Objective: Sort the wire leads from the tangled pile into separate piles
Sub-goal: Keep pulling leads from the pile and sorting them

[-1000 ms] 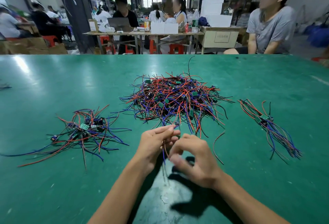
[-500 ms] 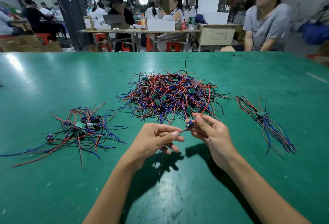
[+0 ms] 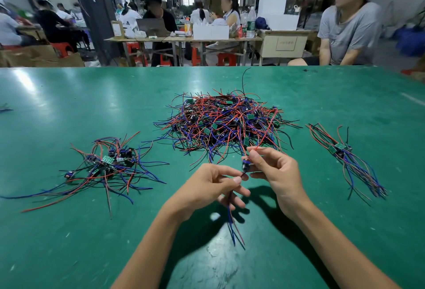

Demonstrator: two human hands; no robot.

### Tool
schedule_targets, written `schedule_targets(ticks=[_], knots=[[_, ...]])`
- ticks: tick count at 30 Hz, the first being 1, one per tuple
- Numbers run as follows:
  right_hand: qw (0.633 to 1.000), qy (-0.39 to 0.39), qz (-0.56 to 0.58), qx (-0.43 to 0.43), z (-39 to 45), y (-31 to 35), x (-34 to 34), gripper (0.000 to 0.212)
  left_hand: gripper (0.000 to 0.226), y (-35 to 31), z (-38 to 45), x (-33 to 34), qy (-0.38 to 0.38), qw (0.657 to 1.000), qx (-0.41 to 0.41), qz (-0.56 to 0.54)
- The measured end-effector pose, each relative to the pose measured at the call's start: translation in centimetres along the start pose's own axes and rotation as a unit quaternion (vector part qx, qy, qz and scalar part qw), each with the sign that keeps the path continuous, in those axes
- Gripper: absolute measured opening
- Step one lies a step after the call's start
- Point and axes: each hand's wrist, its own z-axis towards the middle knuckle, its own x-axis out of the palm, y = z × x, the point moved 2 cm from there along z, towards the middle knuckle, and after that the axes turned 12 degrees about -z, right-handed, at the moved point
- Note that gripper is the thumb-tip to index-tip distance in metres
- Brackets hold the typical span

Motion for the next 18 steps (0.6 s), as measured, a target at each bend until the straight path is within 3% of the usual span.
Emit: schedule_targets(ticks=[2,4,6,8,9,11,14,18], knots=[[1.0,0.015,-0.021,-0.016,0.1,0.0,0.2,0.025,0.019,-0.7,0.0,-0.8,-0.026,0.998,0.051,-0.012],[0.998,0.009,-0.059,-0.035,0.2,-0.1,0.1,0.023,0.02,-1.9,-0.3,-3.0,-0.118,0.982,0.137,-0.053],[0.977,-0.038,-0.193,-0.08,0.5,-0.5,-0.4,0.012,0.02,-2.9,-1.1,-6.0,-0.247,0.941,0.21,-0.1],[0.928,-0.07,-0.348,-0.115,0.6,-1.1,-0.6,0.015,0.02,-2.8,-2.2,-9.4,-0.38,0.884,0.239,-0.13],[0.903,-0.073,-0.408,-0.117,0.6,-1.3,-0.6,0.019,0.022,-2.3,-2.8,-11.0,-0.446,0.857,0.229,-0.117],[0.853,-0.076,-0.508,-0.094,0.7,-1.9,-0.7,0.026,0.031,-0.9,-3.9,-13.7,-0.566,0.814,0.128,0.039],[0.805,-0.084,-0.587,-0.018,1.2,-2.5,-1.4,0.033,0.039,0.1,-4.8,-14.4,-0.61,0.74,-0.034,0.282],[0.802,-0.103,-0.588,-0.018,1.4,-2.2,-1.9,0.018,0.038,-1.2,-4.3,-12.1,-0.638,0.688,-0.003,0.347]])
